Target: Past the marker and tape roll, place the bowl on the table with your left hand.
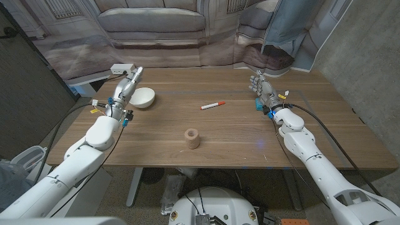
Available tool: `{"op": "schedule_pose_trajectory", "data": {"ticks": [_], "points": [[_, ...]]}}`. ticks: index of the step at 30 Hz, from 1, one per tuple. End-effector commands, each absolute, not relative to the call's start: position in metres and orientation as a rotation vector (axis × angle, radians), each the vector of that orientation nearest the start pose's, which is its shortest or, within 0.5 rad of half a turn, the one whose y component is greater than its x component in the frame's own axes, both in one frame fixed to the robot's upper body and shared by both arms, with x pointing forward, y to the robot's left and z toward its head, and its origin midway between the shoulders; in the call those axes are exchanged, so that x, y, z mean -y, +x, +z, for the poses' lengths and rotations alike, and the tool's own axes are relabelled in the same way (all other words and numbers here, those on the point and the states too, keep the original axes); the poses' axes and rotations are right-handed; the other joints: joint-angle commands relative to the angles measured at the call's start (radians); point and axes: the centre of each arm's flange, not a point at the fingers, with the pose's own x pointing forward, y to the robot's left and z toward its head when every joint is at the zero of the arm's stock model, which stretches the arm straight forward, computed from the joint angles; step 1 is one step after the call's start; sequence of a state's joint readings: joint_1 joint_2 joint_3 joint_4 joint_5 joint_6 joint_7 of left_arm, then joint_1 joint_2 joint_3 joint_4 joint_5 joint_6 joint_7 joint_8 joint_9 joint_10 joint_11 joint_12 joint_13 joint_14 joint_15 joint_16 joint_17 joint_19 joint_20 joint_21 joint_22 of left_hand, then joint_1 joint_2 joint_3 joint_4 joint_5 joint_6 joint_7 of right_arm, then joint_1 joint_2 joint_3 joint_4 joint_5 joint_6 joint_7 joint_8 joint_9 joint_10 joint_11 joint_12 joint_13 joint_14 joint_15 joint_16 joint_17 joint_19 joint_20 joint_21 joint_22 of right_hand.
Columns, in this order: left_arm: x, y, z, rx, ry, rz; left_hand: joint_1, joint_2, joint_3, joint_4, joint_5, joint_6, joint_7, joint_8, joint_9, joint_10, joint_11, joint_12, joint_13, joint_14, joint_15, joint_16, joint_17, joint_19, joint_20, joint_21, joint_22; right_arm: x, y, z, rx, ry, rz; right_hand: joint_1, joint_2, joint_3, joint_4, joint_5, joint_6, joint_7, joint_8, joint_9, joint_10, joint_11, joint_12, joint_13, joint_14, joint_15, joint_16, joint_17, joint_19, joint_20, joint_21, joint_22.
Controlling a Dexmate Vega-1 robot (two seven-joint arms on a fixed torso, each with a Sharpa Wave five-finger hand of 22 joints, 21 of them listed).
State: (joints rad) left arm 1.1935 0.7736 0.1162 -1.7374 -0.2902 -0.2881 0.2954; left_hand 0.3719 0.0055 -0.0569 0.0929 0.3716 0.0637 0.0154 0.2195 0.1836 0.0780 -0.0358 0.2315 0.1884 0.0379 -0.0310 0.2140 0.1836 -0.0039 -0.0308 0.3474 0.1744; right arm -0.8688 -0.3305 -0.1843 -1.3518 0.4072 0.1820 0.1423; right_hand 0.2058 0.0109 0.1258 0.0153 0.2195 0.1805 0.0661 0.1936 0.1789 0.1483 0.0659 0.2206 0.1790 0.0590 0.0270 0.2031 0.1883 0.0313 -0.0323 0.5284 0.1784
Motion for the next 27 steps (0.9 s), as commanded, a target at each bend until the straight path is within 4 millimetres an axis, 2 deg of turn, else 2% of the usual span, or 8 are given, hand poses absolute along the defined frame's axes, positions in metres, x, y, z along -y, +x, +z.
{"op": "schedule_pose_trajectory", "data": {"ticks": [1, 27], "points": [[-0.363, 0.528, 0.004, 0.800, 0.467, 0.205, 0.012, 0.002, -0.007, 0.002, 0.008, 0.014, -0.001, 0.010, 0.005, 0.014, -0.002, 0.003, 0.003, 0.010, 0.000, 0.000, 0.004, 0.009, -0.053, -0.003, 0.004, 0.266, 0.645, -0.007, 0.623, -0.018, 0.240, 0.006, 0.009, -0.001, -0.001, 0.009, 0.008, -0.001, 0.001, 0.006, -0.006, 0.000, -0.006, 0.004, -0.006, 0.000, -0.002, 0.005, -0.006, -0.044, -0.002, 0.002], [-0.360, 0.516, 0.002, 0.785, 0.590, 0.360, 0.034, 0.014, -0.005, -0.006, 0.017, 0.040, -0.008, 0.012, 0.005, 0.032, -0.019, 0.002, 0.003, 0.039, -0.010, 0.003, 0.003, 0.024, -0.057, -0.011, 0.004, 0.273, 0.647, -0.012, 0.630, 0.013, 0.238, 0.005, 0.011, -0.003, -0.003, 0.009, 0.011, -0.001, 0.001, 0.006, 0.001, -0.002, -0.005, 0.004, -0.002, 0.000, -0.002, 0.005, 0.001, -0.047, -0.008, 0.002]]}}
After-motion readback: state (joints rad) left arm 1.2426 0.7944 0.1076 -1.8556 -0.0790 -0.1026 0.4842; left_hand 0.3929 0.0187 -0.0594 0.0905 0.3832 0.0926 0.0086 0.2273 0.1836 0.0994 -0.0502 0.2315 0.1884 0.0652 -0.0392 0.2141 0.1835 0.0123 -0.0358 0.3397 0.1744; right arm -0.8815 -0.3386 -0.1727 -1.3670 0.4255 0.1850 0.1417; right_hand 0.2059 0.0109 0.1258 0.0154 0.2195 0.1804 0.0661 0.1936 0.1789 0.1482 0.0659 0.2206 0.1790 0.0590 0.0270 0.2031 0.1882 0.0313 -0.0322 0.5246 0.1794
